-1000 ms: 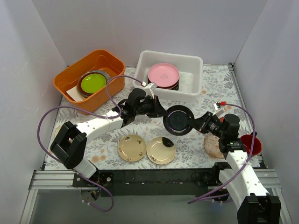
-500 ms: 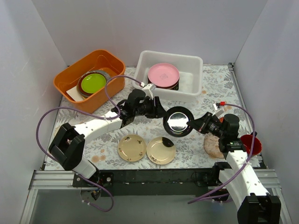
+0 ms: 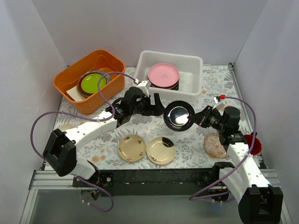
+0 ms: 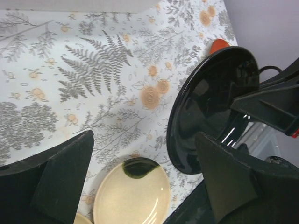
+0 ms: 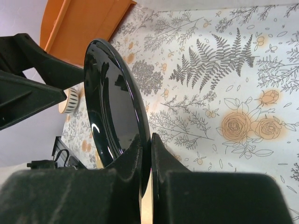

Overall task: Place the plates into the plastic bin on the countertop
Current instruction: Place the plate in the plastic bin.

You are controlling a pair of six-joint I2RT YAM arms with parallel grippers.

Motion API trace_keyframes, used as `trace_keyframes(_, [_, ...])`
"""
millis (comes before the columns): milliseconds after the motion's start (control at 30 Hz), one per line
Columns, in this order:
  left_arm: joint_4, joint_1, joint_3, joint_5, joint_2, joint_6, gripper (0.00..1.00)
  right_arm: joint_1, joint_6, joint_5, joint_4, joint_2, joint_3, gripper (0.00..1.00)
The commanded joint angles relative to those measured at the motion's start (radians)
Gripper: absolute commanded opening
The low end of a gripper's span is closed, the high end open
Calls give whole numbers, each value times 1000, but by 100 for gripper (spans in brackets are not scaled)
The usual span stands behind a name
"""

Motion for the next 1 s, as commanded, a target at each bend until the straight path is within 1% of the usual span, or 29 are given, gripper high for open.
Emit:
trace_keyframes(0, [-114, 2, 44, -122, -77, 58, 93, 4, -22, 8, 60, 40, 90, 1])
trace_keyframes(33, [-130, 2, 49, -169, -80, 69, 95, 4, -22, 6, 66, 48, 104, 1])
trace_keyframes(167, [-213, 2, 35, -234, -106, 81, 98, 2, -27, 8, 76, 103, 160, 1])
trace_keyframes(267, [-232, 2, -6, -257, -135, 75, 98, 2, -33, 17, 79, 172, 223, 1])
trace_keyframes(367, [-223, 3, -62, -237, -174, 70, 98, 2, -37, 46, 51, 226, 286, 1])
trace_keyframes(533, [-218, 2, -118, -210, -203, 52, 98, 2, -37, 61, 63, 385, 462, 1])
trace_keyframes(567, [-220, 2, -134, -207, -208, 50, 98, 2, -33, 61, 70, 437, 489, 1])
trace_keyframes(600, [-220, 2, -141, -204, -211, 41, 98, 2, -27, 61, 73, 465, 550, 1])
trace_keyframes(700, [-221, 0, -174, -190, -223, 26, 98, 2, -14, 69, 48, 580, 657, 1])
trace_keyframes(733, [-220, 0, -184, -185, -228, 21, 98, 2, -14, 71, 45, 609, 727, 1])
trace_keyframes(800, [-220, 0, -210, -182, -247, 11, 98, 2, -14, 72, 31, 690, 792, 1])
trace_keyframes(833, [-220, 0, -218, -181, -254, 4, 98, 2, -13, 74, 27, 718, 855, 1])
trace_keyframes(967, [-220, 0, -258, -176, -292, -13, 98, 5, 2, 80, 19, 851, 973, 1])
